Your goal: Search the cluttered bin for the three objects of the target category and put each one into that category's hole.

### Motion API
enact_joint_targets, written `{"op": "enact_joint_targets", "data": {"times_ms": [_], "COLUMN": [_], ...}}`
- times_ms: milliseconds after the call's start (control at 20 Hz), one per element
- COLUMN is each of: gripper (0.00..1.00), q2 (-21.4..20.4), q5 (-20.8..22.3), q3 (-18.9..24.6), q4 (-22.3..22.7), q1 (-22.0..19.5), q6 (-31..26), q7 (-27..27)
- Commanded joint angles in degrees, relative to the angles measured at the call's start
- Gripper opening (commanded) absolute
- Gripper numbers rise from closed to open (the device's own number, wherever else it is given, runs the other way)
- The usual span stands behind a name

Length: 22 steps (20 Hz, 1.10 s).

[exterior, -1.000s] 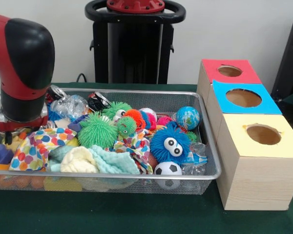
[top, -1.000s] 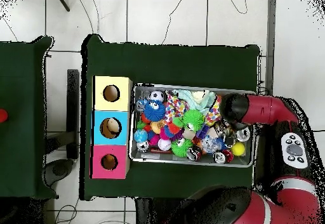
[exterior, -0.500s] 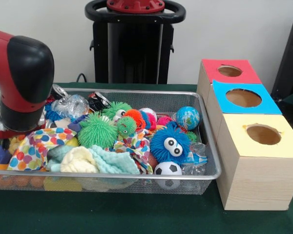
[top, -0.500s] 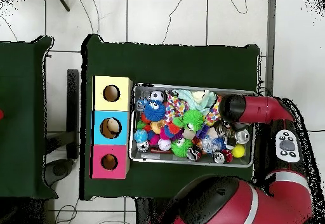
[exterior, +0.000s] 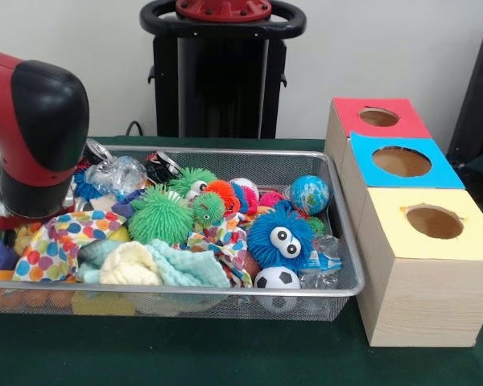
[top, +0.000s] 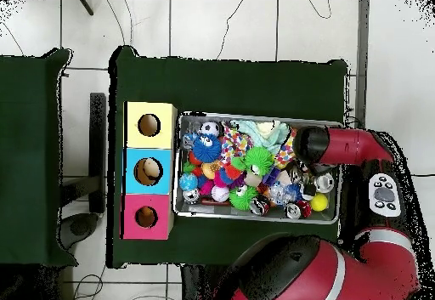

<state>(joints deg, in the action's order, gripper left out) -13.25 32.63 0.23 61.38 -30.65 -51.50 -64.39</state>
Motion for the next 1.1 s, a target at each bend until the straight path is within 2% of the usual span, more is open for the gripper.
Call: {"op": "enact_joint_targets", "data": {"times_ms": [50, 100, 850, 1000, 1100], "gripper": [1.0, 0.0, 0.0, 0.0, 0.0], "q2": [6.76, 6.67, 6.85, 4.59, 1.22], "q5": [0.37, 0.3, -0.33, -0.62, -1.37], "q3": [1.73, 1.78, 2.71, 4.0, 5.47], "q4": [-0.09, -0.02, -0.51, 2.7, 6.53], "q1": [-1.41, -1.49, -1.57, -3.05, -4.78], "q6": [-2.4, -2.51, -3.41, 1.42, 3.64], "q7": [-1.26, -1.1, -0.04, 0.65, 3.07]}}
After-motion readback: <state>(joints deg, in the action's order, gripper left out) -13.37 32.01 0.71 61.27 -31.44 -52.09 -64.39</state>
